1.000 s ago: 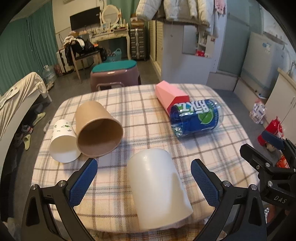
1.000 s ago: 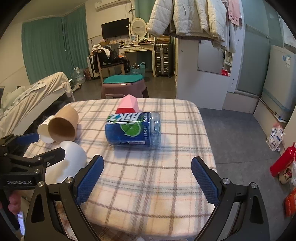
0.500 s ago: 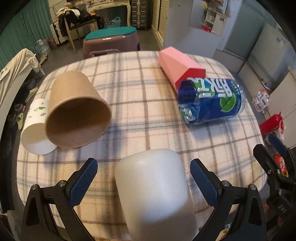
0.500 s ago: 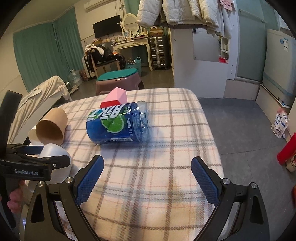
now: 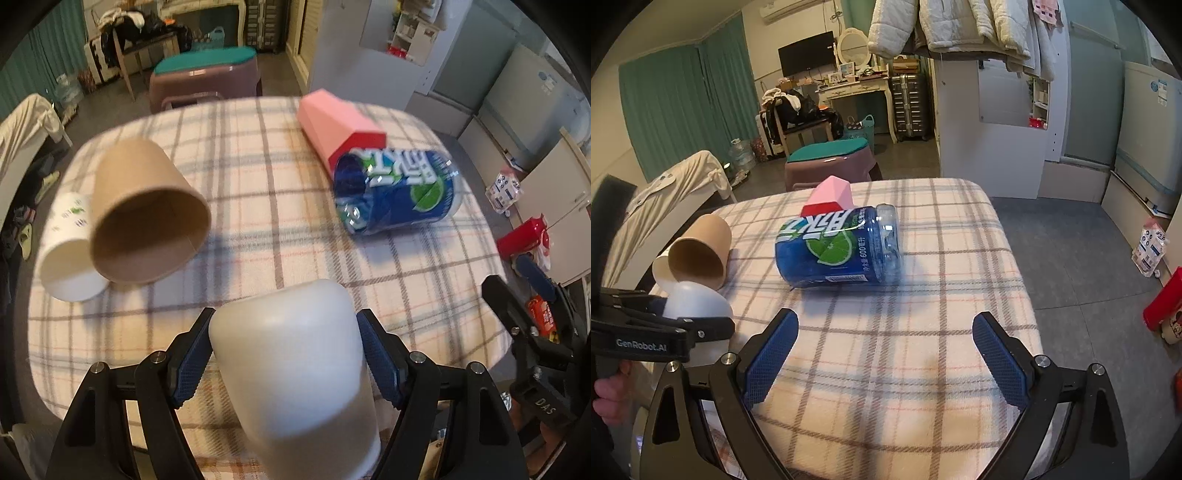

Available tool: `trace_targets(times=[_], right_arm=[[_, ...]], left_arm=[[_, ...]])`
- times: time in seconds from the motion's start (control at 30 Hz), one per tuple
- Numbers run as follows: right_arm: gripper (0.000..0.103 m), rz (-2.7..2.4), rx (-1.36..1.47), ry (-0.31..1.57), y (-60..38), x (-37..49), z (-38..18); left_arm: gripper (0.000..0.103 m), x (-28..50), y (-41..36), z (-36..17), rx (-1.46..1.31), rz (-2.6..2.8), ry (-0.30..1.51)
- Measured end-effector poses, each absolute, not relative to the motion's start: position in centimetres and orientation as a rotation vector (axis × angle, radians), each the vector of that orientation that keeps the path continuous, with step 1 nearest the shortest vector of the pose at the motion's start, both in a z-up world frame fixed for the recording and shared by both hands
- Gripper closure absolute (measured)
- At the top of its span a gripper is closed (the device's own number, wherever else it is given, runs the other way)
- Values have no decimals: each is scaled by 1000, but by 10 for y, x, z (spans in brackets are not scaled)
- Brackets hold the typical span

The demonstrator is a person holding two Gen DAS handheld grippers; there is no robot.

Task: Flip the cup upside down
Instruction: 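Lift the white cup with the right tool and rotate it upright, then lower the upright white cup onto the table with the right tool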

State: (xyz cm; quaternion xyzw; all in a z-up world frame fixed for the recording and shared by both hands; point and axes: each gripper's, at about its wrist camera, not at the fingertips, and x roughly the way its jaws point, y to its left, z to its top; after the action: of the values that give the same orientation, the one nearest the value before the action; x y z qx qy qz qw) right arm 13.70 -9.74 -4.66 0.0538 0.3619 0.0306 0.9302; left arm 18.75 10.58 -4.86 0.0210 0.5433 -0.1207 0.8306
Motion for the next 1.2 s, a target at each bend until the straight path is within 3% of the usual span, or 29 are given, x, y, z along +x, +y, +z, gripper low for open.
trace_targets(times=[0.53, 1.2], right_arm=[[7, 63, 111, 724, -91, 122, -39], [7, 66, 125, 749, -85, 127, -48]], left_arm=[[28, 181, 100, 1, 94, -242, 847], [28, 213, 86, -27, 109, -220, 876]])
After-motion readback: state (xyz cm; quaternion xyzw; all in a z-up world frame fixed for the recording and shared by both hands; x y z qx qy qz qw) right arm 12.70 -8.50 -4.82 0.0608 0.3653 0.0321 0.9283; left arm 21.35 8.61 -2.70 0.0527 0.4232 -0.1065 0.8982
